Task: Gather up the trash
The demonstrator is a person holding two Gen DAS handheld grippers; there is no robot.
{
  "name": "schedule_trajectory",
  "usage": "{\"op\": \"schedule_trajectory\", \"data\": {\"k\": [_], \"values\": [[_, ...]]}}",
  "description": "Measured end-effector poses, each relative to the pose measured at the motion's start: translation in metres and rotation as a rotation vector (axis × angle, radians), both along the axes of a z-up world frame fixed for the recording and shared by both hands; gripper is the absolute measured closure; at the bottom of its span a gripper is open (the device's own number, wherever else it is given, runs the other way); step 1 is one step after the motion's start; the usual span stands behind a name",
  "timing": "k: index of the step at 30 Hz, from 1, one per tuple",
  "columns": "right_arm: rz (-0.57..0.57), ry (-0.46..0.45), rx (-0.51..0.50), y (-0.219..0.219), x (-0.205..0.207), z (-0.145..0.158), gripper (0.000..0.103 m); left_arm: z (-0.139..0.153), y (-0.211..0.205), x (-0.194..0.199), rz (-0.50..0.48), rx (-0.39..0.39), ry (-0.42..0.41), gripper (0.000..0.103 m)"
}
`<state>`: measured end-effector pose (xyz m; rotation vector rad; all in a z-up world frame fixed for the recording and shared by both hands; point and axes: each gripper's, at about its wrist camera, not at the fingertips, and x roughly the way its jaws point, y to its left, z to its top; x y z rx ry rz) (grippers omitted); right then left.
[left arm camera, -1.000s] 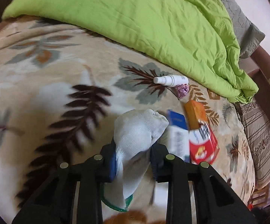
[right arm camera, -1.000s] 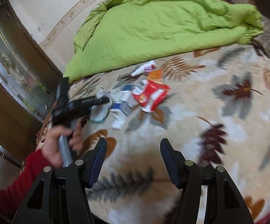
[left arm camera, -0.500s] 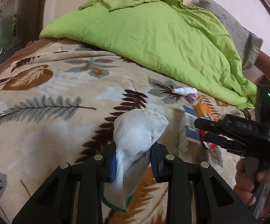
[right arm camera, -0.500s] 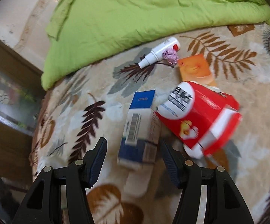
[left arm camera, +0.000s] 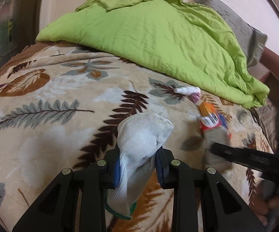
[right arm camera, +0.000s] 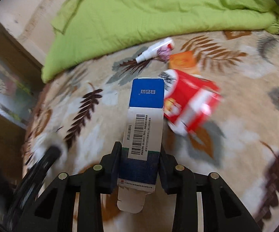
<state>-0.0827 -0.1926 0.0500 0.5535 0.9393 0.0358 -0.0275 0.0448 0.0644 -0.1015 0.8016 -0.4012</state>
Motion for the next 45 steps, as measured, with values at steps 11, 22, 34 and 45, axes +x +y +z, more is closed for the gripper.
{"op": "schedule_trajectory", "data": {"k": [11,22,34,45], "values": [[-0.060,-0.199,-0.002,-0.035,-0.161,0.025,0.066,0.004,-0.040,-0.074,-0.152,0.046,-0.048,0.075],[-0.110,-0.277,-0.015,-0.046,-0.184,0.036,0.066,-0.012,-0.065,-0.128,-0.252,0.126,-0.092,0.075],[-0.126,-0.271,-0.060,-0.042,-0.189,0.040,0.066,-0.016,-0.066,-0.123,-0.261,0.129,-0.098,0.075],[-0.131,-0.251,-0.100,-0.036,-0.182,0.038,0.066,-0.016,-0.062,-0.116,-0.246,0.117,-0.085,0.075]]}}
